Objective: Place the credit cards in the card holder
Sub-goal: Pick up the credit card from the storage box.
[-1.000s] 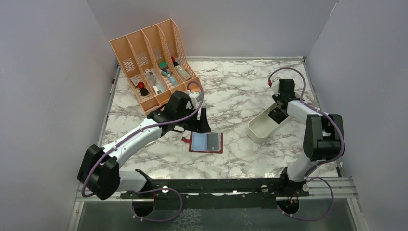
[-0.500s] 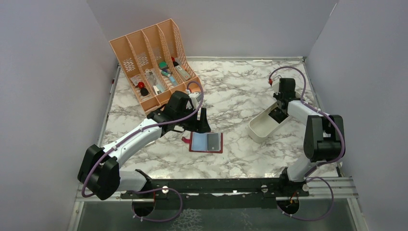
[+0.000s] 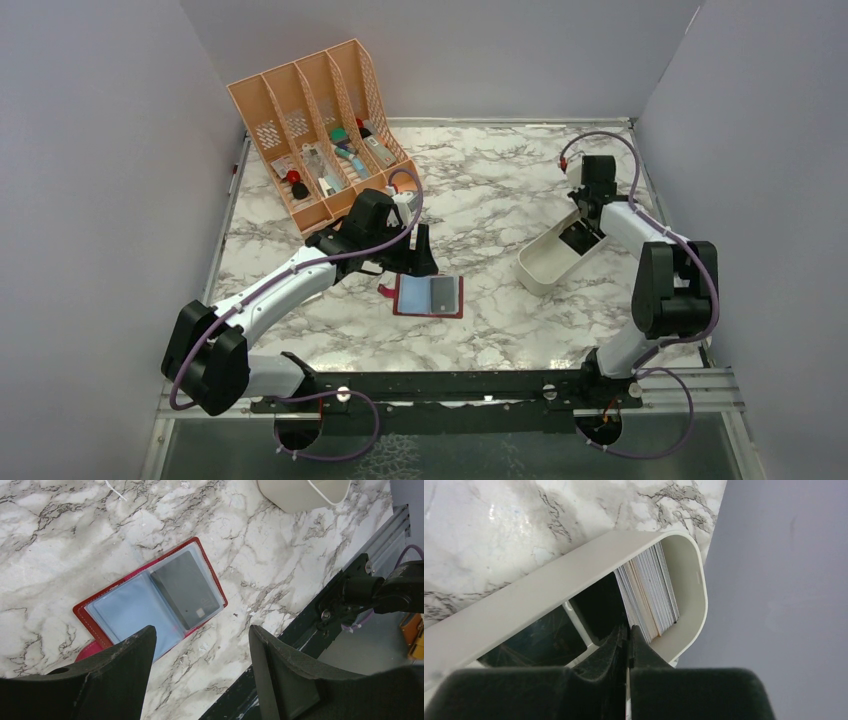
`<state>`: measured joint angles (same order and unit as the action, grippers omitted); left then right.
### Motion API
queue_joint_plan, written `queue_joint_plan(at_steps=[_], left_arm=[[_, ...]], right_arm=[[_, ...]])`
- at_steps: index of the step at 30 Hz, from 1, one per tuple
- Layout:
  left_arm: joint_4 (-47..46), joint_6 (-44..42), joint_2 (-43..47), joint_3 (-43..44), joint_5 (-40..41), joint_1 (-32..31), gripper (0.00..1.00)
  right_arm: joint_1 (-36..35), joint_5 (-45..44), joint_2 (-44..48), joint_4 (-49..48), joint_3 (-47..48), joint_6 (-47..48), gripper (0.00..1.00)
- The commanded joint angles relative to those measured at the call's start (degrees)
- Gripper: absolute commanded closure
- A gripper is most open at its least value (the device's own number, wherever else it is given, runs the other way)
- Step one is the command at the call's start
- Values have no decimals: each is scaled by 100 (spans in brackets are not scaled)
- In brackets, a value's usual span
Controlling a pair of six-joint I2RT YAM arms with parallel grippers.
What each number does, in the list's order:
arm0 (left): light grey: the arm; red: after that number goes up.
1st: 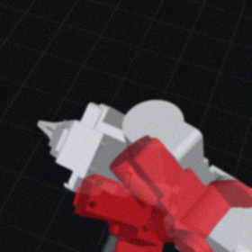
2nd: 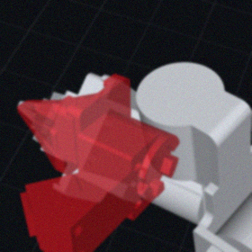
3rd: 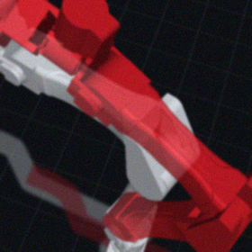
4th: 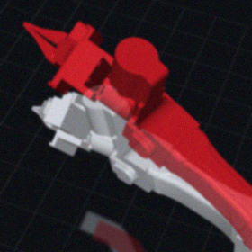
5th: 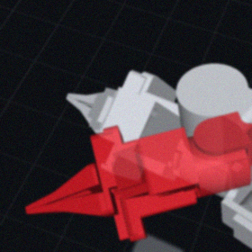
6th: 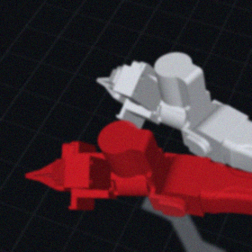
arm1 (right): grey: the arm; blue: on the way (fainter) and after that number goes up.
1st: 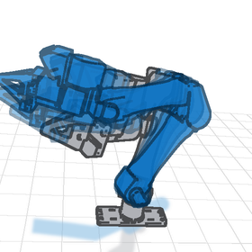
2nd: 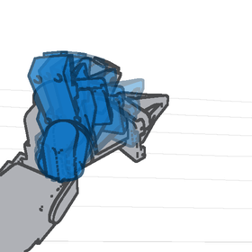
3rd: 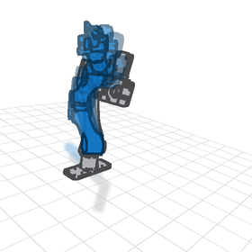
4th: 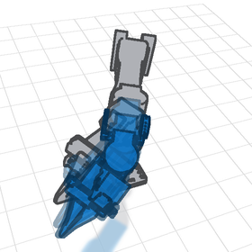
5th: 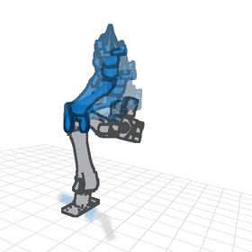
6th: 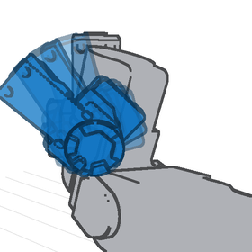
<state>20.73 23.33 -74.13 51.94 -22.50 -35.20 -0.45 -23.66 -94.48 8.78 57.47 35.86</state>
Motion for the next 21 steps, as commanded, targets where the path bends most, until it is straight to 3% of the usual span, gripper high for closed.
queue_joint_plan(at_steps=[1,10,18,21], left_arm=[[-49,31,168,-34,-44,39,29],[-39,18,294,-86,98,34,29],[-26,69,301,-140,282,57,29],[-2,156,303,-204,442,61,29]], right_arm=[[-112,550,356,759,437,-503,99],[-227,1541,845,1878,907,-1428,99],[-272,1292,819,3323,1873,-3741,99],[-329,1668,922,3525,2028,-4257,99]])
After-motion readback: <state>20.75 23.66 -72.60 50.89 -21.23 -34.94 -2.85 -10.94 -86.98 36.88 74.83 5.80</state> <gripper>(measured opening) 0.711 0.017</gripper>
